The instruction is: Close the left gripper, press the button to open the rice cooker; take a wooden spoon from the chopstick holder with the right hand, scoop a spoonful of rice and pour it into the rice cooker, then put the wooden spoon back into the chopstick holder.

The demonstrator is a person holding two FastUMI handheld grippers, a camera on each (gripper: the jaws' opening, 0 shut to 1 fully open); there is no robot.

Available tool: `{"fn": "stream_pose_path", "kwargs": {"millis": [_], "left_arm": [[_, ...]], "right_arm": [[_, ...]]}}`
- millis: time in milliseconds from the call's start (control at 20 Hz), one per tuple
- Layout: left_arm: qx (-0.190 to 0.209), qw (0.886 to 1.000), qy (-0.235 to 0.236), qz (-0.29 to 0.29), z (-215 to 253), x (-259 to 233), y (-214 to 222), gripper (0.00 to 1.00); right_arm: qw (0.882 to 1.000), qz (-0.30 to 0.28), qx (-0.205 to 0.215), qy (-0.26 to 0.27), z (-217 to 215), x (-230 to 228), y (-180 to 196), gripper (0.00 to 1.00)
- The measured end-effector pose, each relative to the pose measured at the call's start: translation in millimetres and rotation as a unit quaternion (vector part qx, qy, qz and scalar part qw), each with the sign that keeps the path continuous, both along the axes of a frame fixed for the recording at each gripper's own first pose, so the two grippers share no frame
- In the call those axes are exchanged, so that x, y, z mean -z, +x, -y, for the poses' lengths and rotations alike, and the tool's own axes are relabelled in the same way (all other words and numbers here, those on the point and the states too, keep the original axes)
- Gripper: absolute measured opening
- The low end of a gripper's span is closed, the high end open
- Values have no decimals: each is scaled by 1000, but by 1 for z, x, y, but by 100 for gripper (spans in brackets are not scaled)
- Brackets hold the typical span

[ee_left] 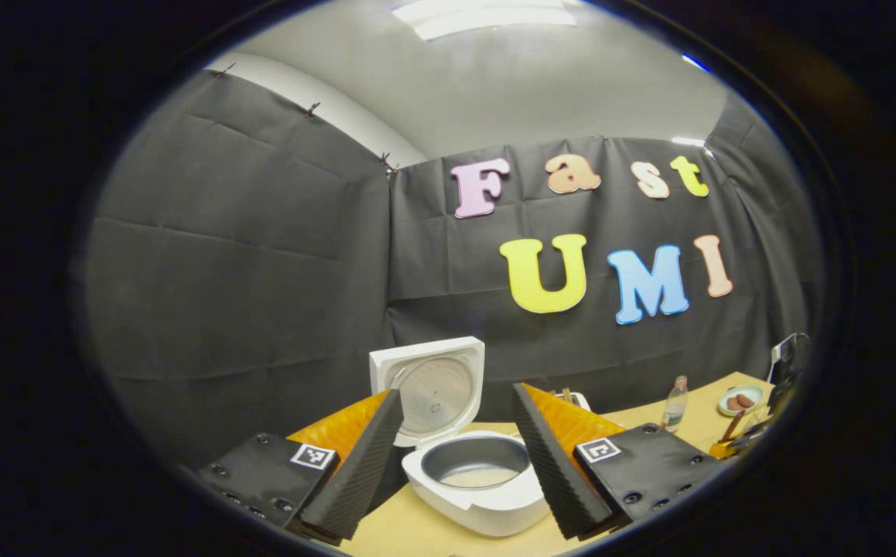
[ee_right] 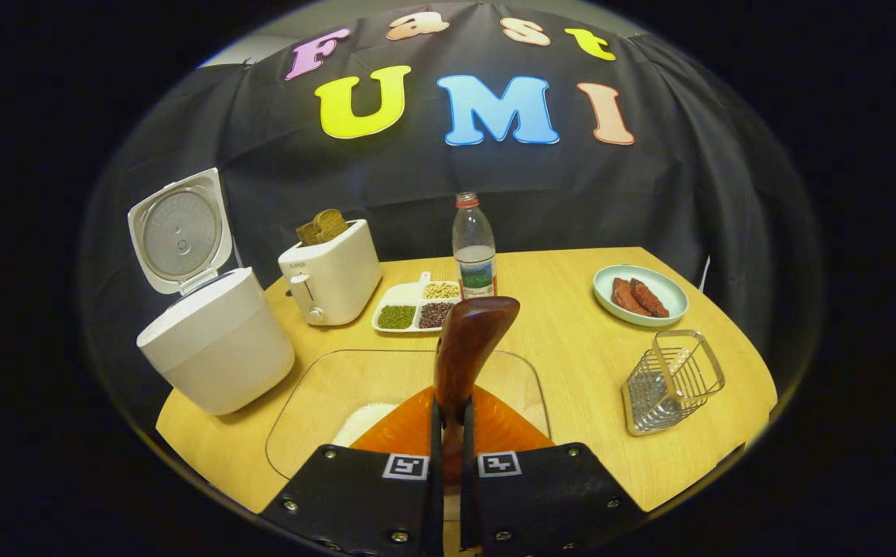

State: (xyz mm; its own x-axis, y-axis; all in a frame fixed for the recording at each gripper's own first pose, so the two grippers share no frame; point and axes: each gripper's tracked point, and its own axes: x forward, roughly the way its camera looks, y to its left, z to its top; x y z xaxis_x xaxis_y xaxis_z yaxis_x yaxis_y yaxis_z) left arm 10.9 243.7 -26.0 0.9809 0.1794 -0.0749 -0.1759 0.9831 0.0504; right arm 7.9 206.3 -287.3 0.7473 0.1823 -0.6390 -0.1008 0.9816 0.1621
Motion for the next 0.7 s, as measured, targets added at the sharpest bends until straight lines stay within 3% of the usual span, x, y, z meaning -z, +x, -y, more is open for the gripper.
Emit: {"fn": "stream_pose_path", "kwargs": {"millis": [250,450,700], "left_arm": [[-6,1000,-7,-7,-9,6,-1,98],[-10,1000,-5,-7,-13,8,-4,98],[-12,1000,-3,-5,-13,6,-6,98]], "right_arm": [[998,-15,-6,54,-35,-2,-12,9],[995,-35,16,95,-35,1,-10,9],[973,-90,75,201,-34,10,-14,9]]}}
